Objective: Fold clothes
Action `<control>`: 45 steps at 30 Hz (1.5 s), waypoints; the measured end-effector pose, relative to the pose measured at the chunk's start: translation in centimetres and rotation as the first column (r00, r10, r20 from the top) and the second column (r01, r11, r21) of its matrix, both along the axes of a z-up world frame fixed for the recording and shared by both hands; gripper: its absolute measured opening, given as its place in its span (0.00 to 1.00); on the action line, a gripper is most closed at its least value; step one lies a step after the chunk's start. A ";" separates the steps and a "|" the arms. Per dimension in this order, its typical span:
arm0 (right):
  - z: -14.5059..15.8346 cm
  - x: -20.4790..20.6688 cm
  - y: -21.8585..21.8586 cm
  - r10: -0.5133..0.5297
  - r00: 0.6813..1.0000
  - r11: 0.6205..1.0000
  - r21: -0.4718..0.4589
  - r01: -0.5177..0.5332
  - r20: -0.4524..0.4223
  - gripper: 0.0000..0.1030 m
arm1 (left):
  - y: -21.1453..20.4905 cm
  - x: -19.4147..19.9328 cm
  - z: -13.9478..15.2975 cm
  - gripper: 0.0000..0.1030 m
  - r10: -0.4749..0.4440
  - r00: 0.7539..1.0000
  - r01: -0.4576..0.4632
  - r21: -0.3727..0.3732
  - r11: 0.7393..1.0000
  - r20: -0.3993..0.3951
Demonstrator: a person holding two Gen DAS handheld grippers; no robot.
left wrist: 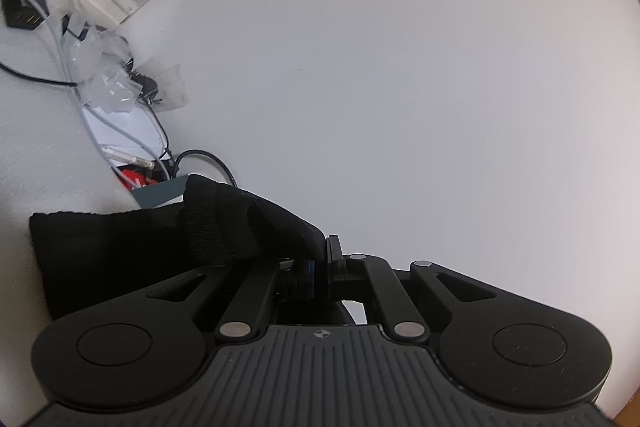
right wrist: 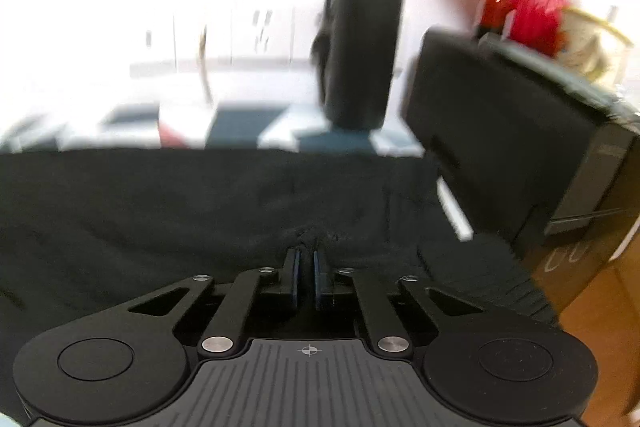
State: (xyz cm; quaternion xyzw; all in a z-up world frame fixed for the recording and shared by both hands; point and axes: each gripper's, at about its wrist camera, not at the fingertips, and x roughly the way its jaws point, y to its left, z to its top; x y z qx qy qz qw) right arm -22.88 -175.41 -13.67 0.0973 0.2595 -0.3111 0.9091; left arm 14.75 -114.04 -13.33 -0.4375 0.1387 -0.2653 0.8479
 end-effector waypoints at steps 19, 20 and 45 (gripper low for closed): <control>7.7 -1.2 -3.1 -0.074 0.926 0.982 -0.133 0.132 0.371 0.01 | 0.1 -0.1 1.3 0.05 0.056 0.996 -0.061 -0.077 0.995 -0.069; 7.5 -0.2 -3.9 -0.086 0.927 0.981 -0.130 0.142 0.364 0.00 | -0.4 0.4 1.2 0.05 0.063 0.996 -0.068 -0.069 0.995 -0.069; -3.0 10.8 -5.5 0.056 0.991 0.994 0.103 -0.044 -0.118 0.82 | -4.5 6.7 -4.0 0.05 0.105 0.980 -0.109 -0.015 0.994 -0.167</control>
